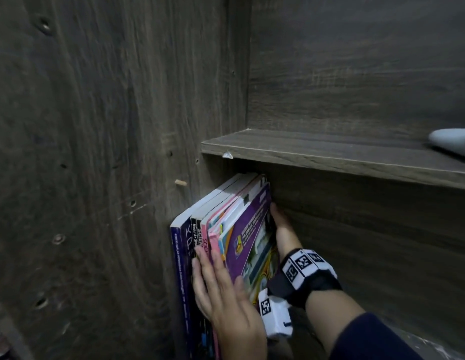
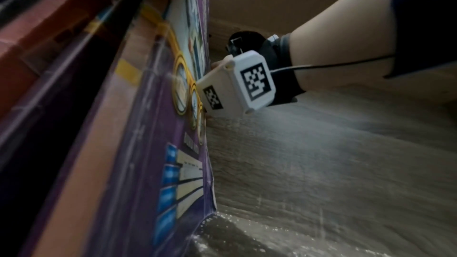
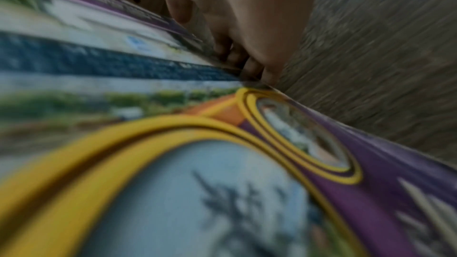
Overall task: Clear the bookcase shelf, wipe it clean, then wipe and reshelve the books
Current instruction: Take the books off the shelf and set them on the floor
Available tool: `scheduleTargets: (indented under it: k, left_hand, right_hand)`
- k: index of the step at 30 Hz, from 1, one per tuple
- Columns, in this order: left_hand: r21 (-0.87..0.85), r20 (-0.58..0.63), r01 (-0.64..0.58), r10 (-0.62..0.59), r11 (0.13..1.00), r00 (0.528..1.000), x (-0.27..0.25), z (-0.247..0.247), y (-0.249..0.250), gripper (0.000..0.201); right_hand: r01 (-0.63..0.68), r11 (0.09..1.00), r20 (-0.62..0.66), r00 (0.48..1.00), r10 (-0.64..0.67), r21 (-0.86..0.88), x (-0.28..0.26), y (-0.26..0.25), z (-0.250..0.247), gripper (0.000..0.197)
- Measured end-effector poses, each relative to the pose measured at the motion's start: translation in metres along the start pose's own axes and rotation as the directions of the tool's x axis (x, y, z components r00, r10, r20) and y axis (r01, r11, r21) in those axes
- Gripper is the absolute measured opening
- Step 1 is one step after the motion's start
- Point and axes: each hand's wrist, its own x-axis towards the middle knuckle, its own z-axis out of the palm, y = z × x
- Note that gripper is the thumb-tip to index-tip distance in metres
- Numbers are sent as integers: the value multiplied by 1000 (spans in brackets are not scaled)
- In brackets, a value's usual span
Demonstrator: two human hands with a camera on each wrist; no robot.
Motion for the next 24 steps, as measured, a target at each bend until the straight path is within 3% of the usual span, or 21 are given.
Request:
scheduleTargets:
  k: [3, 7, 9, 11, 16, 18, 21, 24]
  left_hand:
    - [-41, -31, -9, 7, 999, 999, -3, -3, -4, 53]
    - [-39, 2, 14, -14, 999, 1000, -4, -5, 0, 59]
    - [-60, 12, -18, 19, 998, 1000, -6, -4, 4, 56]
    - [-56, -1, -70, 70, 996, 998, -11, -4, 6, 57]
    - [-45, 2, -161, 161, 986, 987, -17, -8, 17, 54]
    - [-112, 24, -133, 136, 985, 990, -19, -12, 25, 50]
    - [-228, 86, -38, 59, 973, 995, -23, -19, 39, 47]
    - [-284, 73, 44, -24, 958, 997, -27, -28, 56, 46]
  right_hand:
    - [-35, 999, -52, 998, 36, 27, 1, 3, -5, 71]
    - [81, 995, -119, 989, -87, -53, -15, 1, -21, 45]
    - [162, 986, -81, 983, -165, -51, -24, 6, -29, 26]
    - [212, 977, -59, 975, -213, -29, -34, 12, -36, 22]
    - [286, 958, -83, 955, -283, 28, -57, 17, -56, 54]
    - [321, 946, -97, 944, -316, 47, -70, 17, -65, 51]
    - [333, 939, -89, 941, -326, 86, -86, 18, -81, 26]
    - [353, 934, -83, 934, -348, 60, -105, 15, -96, 36]
